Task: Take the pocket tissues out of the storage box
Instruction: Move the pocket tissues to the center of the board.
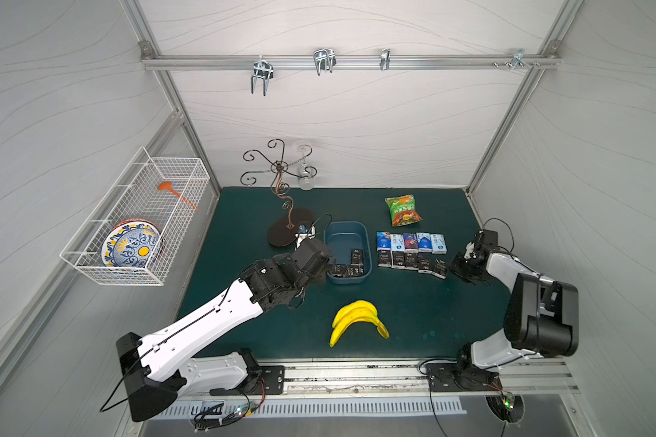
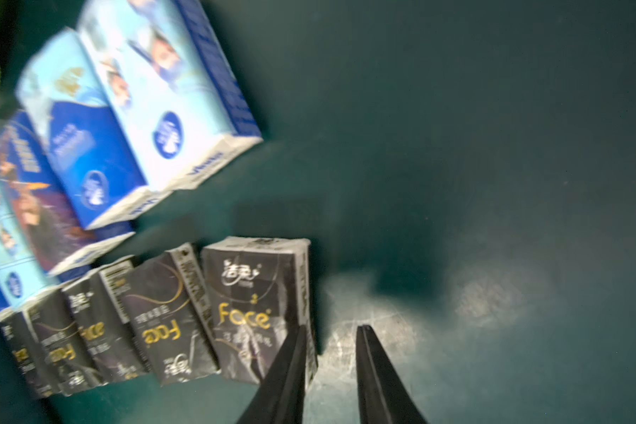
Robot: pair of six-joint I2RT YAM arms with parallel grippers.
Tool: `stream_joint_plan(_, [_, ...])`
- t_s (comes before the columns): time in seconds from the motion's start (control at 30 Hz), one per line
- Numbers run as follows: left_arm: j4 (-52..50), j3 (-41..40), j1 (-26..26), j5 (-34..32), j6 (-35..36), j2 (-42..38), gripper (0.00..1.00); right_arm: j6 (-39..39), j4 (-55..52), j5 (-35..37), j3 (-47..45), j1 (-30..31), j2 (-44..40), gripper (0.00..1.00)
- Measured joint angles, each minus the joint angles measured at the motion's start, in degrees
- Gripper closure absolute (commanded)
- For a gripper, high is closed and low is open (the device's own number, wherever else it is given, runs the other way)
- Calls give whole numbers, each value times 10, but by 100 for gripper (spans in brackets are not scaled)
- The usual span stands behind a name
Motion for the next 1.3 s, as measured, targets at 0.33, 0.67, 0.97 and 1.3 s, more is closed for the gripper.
stream_joint_plan(0.33, [0, 0, 0, -1, 0, -15, 55, 0, 4, 0, 10, 0, 14, 66])
stream_joint_plan(0.67, [-1, 0, 0, -1, 0, -15, 55, 0, 12, -3, 25, 0, 41, 65])
stream_joint_plan(0.97, [-1, 0, 0, -1, 0, -15, 55, 4, 16, -9, 34, 1, 51, 64])
stream_joint_plan(1.3, [0, 0, 0, -1, 0, -15, 55, 3, -9, 7, 64, 19, 21, 63])
